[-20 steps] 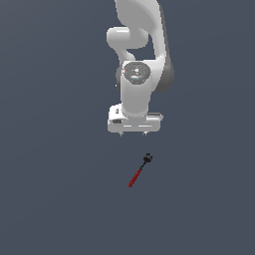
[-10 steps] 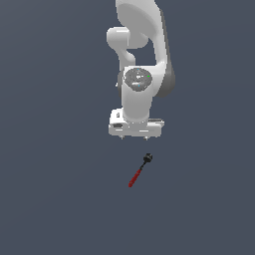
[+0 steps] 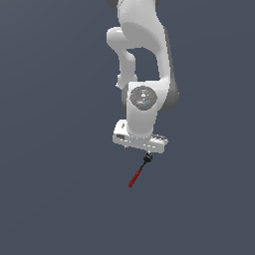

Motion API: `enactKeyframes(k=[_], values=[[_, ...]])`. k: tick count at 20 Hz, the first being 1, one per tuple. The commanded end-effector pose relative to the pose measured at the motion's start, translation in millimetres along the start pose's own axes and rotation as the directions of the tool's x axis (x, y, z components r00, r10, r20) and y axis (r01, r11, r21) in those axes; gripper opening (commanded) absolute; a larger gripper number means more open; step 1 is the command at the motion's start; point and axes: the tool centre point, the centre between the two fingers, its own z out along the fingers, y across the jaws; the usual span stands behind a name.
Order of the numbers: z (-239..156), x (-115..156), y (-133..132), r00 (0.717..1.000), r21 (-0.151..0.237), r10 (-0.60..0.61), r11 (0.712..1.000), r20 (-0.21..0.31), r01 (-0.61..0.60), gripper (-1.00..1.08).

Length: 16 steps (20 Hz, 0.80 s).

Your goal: Pick up the object and move it to a goal position.

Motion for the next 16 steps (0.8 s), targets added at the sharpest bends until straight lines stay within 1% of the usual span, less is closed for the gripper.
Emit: enactKeyframes(k=[1,8,16], values=[[11,10,-8,0.998,0.001,0.064,0.998,-0.008,-0.064,1.0],[37,30,-25,0.979,0.005,0.201,0.98,-0.026,-0.201,1.0],[53,40,-35,0.96,0.009,0.279,0.96,-0.038,-0.279,1.0]])
